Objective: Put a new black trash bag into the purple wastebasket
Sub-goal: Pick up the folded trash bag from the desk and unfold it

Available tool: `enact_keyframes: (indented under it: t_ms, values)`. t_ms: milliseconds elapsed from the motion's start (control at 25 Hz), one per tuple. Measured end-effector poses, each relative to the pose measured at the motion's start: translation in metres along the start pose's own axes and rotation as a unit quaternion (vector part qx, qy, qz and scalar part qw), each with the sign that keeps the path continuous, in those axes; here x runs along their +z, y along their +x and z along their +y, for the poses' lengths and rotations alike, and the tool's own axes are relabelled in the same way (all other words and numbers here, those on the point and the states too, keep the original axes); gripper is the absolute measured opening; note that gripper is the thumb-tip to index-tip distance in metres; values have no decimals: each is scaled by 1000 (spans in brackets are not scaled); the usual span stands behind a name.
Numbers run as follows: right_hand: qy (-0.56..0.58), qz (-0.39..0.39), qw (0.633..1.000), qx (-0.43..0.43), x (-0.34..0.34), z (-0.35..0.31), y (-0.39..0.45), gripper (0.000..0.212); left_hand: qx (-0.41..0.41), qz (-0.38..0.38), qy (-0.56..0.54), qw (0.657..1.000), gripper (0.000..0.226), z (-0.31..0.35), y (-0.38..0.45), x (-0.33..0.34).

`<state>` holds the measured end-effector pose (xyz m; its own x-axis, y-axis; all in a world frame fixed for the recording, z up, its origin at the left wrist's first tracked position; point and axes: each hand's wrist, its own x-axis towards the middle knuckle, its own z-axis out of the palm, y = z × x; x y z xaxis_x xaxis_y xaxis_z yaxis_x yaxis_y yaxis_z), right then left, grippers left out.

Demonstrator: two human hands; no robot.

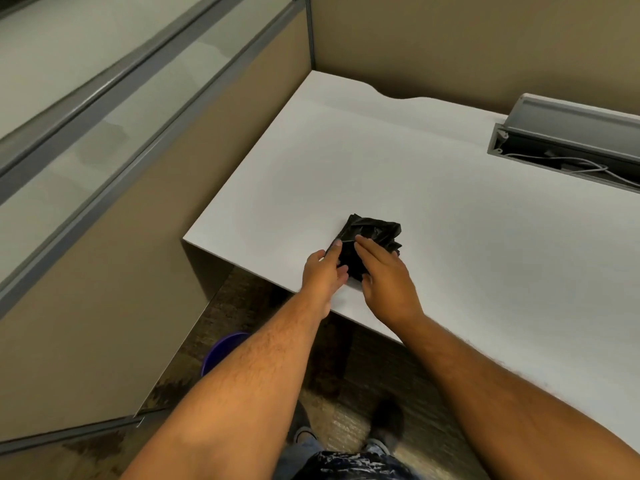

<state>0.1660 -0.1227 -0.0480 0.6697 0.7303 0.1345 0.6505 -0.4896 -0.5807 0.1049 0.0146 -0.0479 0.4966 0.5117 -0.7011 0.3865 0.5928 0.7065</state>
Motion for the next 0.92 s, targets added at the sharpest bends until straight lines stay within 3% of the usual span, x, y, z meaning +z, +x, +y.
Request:
enact_keyframes:
  t_ms: [200,400,520,640,800,920]
  values:
    - [5,-12,999,-44,-7,-10,-15,67,3,-8,-87,996,25,6,10,10]
    - [30,16,998,-52,-18,-4,-21,65,-4,29,-56,998,18,11,11,14]
    - [101,96,990,26,-26,3,-24,80,11,56,-50,997,10,14,8,15]
    - [210,155,953,153,-28,12,-22,89,24,30,-103,994,9,18,3,15]
    - [318,73,901,286,-35,23,-14,112,28,-27,-152,988,21,22,-10,17]
    - [383,9,872,306,-39,27,-14,108,22,-44,-182,982,35,24,-20,20]
